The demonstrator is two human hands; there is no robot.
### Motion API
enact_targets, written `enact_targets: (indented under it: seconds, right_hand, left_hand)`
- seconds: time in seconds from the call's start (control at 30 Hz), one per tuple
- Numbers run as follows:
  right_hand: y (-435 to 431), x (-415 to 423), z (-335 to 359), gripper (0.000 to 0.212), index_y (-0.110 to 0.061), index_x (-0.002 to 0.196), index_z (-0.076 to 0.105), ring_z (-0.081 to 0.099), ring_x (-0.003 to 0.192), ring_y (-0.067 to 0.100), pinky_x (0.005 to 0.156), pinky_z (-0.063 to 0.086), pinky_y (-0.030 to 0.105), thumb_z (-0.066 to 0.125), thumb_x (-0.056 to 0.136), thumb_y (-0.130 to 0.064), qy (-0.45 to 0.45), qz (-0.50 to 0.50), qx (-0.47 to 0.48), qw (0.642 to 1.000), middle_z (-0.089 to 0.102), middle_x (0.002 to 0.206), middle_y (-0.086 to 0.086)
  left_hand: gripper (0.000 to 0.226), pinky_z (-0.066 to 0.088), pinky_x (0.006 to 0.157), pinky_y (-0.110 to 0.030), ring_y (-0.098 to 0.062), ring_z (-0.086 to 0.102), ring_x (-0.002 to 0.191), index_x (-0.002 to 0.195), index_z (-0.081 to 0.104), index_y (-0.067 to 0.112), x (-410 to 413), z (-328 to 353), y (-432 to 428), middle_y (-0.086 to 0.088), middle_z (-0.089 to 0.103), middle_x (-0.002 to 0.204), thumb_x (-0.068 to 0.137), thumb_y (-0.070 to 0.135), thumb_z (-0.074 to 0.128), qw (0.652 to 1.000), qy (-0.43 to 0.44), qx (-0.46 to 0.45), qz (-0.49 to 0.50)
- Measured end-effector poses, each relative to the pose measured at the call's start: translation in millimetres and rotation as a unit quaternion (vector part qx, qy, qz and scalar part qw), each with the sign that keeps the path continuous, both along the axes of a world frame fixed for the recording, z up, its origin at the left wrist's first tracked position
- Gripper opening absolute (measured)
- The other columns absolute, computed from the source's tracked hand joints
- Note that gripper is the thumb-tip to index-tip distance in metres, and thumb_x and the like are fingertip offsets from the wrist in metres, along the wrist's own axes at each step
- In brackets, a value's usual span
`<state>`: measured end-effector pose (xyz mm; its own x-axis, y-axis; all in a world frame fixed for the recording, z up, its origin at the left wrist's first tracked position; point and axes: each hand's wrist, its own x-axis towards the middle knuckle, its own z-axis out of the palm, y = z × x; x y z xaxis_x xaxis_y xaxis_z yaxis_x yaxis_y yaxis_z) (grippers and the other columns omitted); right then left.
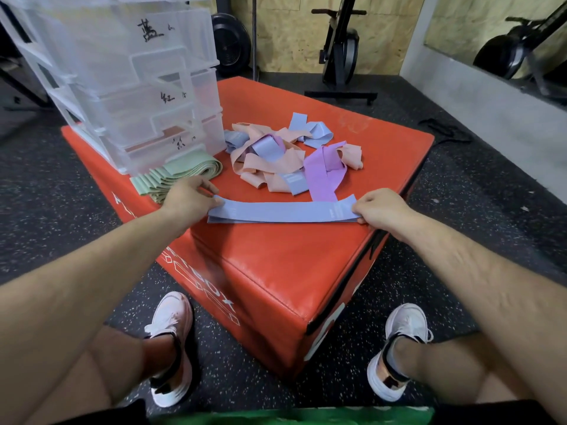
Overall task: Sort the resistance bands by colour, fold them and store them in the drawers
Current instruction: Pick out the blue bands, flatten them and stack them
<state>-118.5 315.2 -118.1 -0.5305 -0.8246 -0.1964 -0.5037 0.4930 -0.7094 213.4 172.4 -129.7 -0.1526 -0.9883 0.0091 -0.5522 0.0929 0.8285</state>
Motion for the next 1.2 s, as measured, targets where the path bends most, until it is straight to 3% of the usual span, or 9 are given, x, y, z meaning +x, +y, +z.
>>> enact_targets:
  seconds: [0.27,0.33,0.4,0.6,0.7,0.83,0.93,1.03,1.2]
  right_hand:
    - [-6.5,-3.3,-11.8,0.021,-0.001,0.078,0.066,0.053,0.062,0.02,0.061,0.041,0.031,0.05,0.076,-0.014,0.077,0.012,0.002,0.997,0.068,0.072,0.022]
    - [-6.9,-2.0,-13.8,0.009,-0.013,0.088,0.058,0.061,0.067,0.024,0.065,0.047,0.033,0.056,0.081,-0.017,0.12,0.022,-0.004,0.993,0.068,0.072,0.007]
    - [-5.6,-0.4,-15.8,0.018,-0.022,0.101,0.053,0.065,0.069,0.025,0.066,0.05,0.035,0.059,0.084,-0.016,0.15,0.046,-0.024,0.987,0.068,0.078,0.005]
    - [-4.6,-6.0,-19.8,0.009,-0.024,0.096,0.064,0.061,0.075,0.024,0.058,0.041,0.03,0.056,0.092,-0.023,0.24,0.121,-0.016,0.963,0.057,0.103,0.006]
    - [-7.8,-5.1,-14.0,0.011,-0.027,0.096,0.066,0.061,0.078,0.022,0.072,0.05,0.034,0.056,0.092,-0.027,0.27,0.124,0.001,0.955,0.053,0.105,0.002]
    - [-18.9,9.3,-1.1,0.014,-0.029,0.099,0.066,0.057,0.094,0.023,0.081,0.053,0.043,0.053,0.094,-0.03,0.311,0.141,-0.041,0.939,0.054,0.107,0.0]
    - [-32.3,23.6,4.1,0.02,-0.026,0.106,0.068,0.053,0.109,0.026,0.091,0.049,0.045,0.05,0.097,-0.025,0.313,0.192,-0.075,0.927,0.059,0.116,0.0]
    - [-47.5,34.0,4.6,0.03,-0.029,0.118,0.067,0.048,0.117,0.027,0.096,0.04,0.044,0.047,0.098,-0.021,0.382,0.261,-0.054,0.885,0.058,0.126,-0.005]
    - [-80.0,35.7,5.6,0.031,-0.032,0.121,0.066,0.045,0.12,0.025,0.095,0.032,0.041,0.051,0.095,-0.023,0.395,0.284,-0.052,0.872,0.059,0.128,-0.008]
  left_hand:
    - [0.014,0.037,0.052,-0.021,-0.015,0.051,0.063,0.093,0.069,0.011,-5.7,-13.4,-3.7,0.001,0.056,0.072,0.082,0.01,0.075,0.995,-0.082,-0.061,-0.014]
    - [0.012,0.037,0.054,-0.022,-0.018,0.054,0.07,0.092,0.069,0.012,-5.7,-15.1,-4.5,-0.001,0.06,0.079,0.082,0.01,0.075,0.988,-0.121,-0.095,-0.03]
    - [0.009,0.035,0.057,-0.025,-0.021,0.056,0.077,0.087,0.069,0.012,-5.1,-18.0,-5.6,-0.005,0.062,0.085,0.081,0.008,0.074,0.98,-0.147,-0.129,-0.048]
    - [0.004,0.035,0.07,-0.026,-0.021,0.055,0.084,0.084,0.069,0.012,-2.6,-21.7,-4.3,-0.007,0.062,0.092,0.087,0.014,0.07,0.966,-0.2,-0.15,-0.064]
    - [0.006,0.035,0.062,-0.028,-0.023,0.058,0.084,0.082,0.068,0.014,-4.5,-13.9,-5.8,0.0,0.062,0.082,0.087,0.013,0.067,0.961,-0.224,-0.138,-0.084]
    - [0.007,0.044,0.079,-0.032,-0.027,0.056,0.094,0.084,0.067,0.018,-26.7,2.3,-12.1,-0.004,0.061,0.088,0.084,0.023,0.071,0.945,-0.259,-0.17,-0.104]
    - [0.006,0.044,0.079,-0.03,-0.028,0.06,0.094,0.087,0.07,0.015,-60.9,12.3,-12.5,-0.009,0.068,0.094,0.083,0.02,0.069,0.936,-0.24,-0.212,-0.144]
    - [0.012,0.05,0.072,-0.025,-0.021,0.063,0.085,0.097,0.07,0.017,-93.6,18.6,-12.7,0.001,0.067,0.096,0.087,0.019,0.064,0.944,-0.217,-0.16,-0.191]
    - [0.012,0.052,0.089,-0.032,-0.016,0.061,0.097,0.097,0.069,0.025,-119.0,26.1,-29.2,0.009,0.062,0.092,0.086,0.023,0.066,0.936,-0.247,-0.125,-0.217]
